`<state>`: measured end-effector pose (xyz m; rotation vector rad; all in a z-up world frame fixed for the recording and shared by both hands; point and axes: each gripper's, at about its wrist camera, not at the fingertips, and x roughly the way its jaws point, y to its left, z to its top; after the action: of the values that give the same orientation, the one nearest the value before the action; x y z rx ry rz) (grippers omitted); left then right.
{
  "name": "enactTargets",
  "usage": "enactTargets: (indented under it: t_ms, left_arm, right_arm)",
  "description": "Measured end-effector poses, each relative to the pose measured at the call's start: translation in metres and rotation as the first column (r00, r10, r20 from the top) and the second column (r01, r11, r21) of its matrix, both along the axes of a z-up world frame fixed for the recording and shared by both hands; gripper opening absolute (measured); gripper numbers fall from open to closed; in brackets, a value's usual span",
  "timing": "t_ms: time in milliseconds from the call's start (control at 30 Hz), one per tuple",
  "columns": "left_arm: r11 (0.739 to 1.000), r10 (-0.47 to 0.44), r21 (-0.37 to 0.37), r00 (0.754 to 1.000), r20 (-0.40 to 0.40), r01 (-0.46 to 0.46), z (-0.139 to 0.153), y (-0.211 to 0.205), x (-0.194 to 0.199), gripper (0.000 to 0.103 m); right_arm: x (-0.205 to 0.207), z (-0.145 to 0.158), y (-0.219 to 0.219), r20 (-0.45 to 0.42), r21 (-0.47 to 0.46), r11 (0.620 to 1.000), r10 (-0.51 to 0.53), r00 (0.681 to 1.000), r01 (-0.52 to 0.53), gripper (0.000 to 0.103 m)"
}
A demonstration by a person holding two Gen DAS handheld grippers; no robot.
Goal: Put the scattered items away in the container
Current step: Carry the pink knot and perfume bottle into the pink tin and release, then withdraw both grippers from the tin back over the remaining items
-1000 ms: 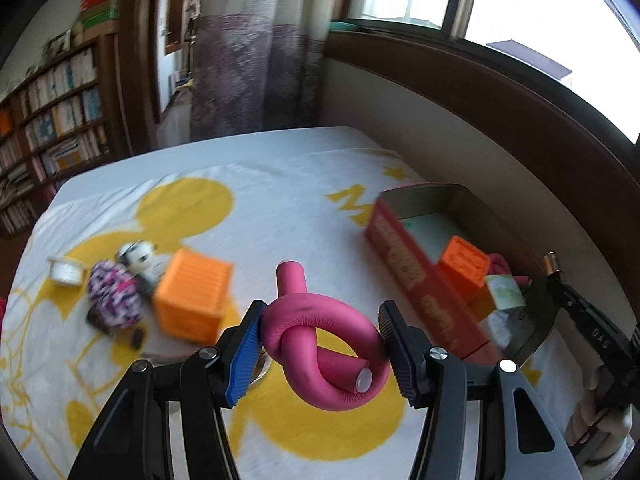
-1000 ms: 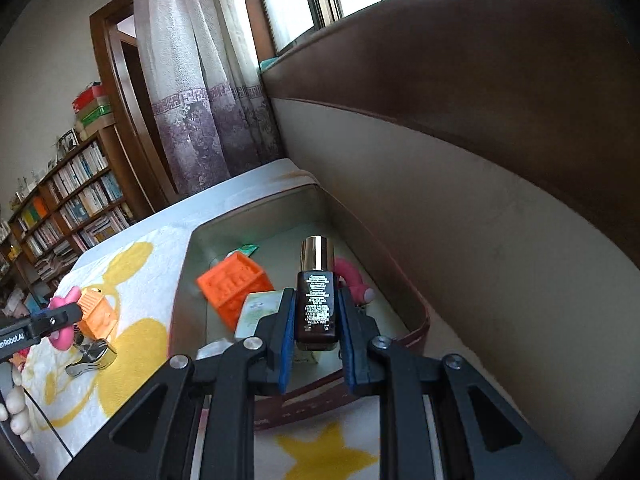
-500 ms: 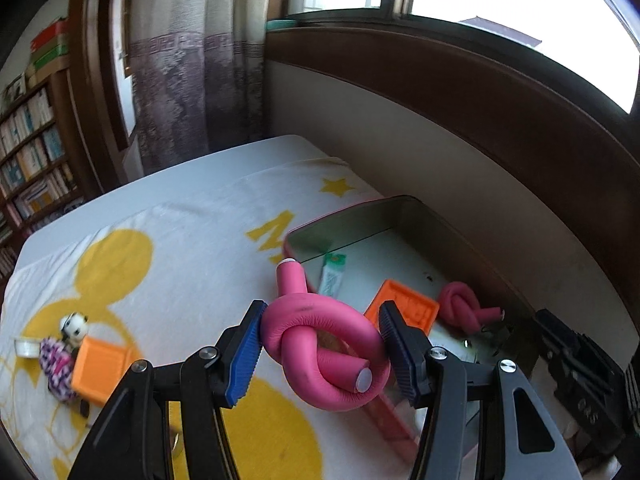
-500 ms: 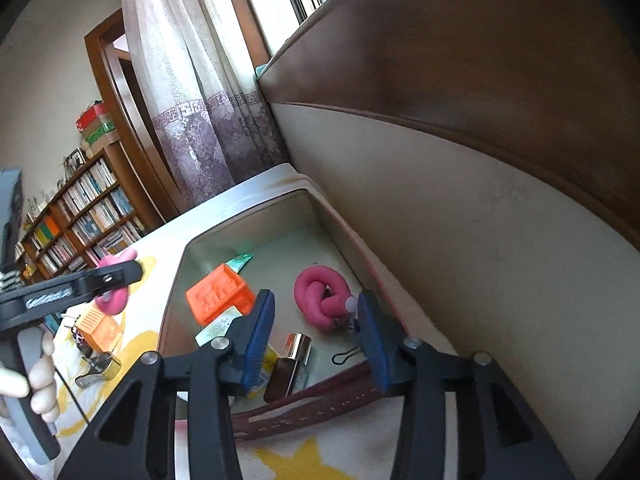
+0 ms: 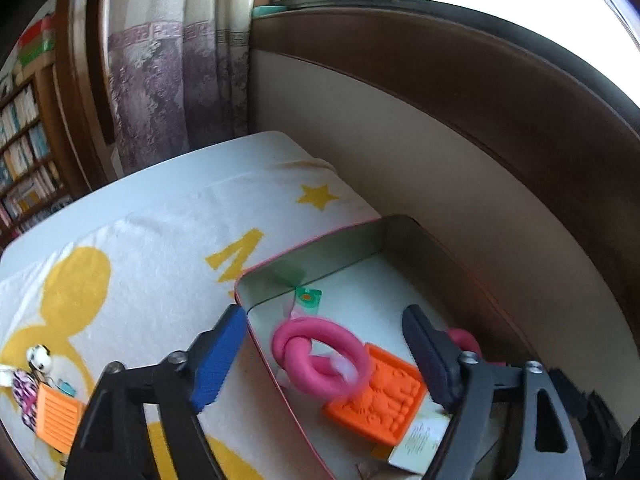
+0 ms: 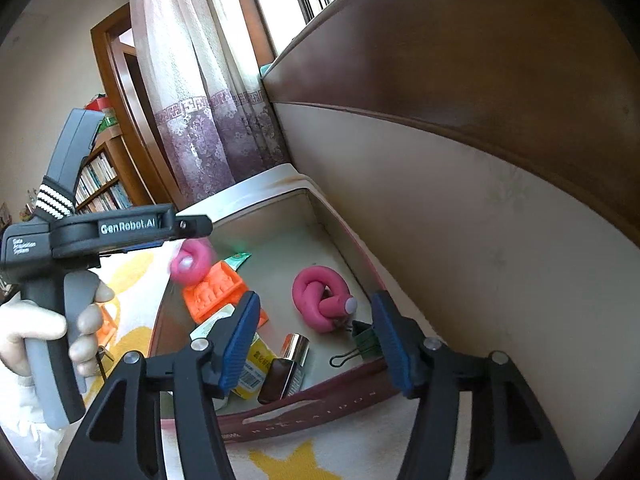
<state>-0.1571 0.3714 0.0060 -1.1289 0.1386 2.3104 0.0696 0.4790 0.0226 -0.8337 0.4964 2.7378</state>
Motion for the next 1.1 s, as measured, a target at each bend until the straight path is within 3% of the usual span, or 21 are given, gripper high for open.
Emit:
enactTargets:
  t_ms: [633,900,1100]
  left_arm:
    - [0.998,0.055,0.000,0.998,0.023,-0.055,0.003,-0.054,0.017,0.082]
    - [0.995,0.097,0.013,0.995,0.005,-0.097,0.015,-0.108,0.030,0.082]
    - [0.983,0.182,0.025,0.983,-0.012,-0.181,0.022,-0.175,0.038,0.082]
  right_arm:
    - [0.003,0.012,-0.034,-0.023,0.026,0.999,0.044,0.999,-0.044,0.069]
    - [-0.002,0.018,-0.070,-0.037,0.027,0.993,0.113,0.993,-0.112,0.069]
    - [-0.012,0.019,-0.112,-0.035,0.032,0.977,0.213,0.976,-0.212,0.070]
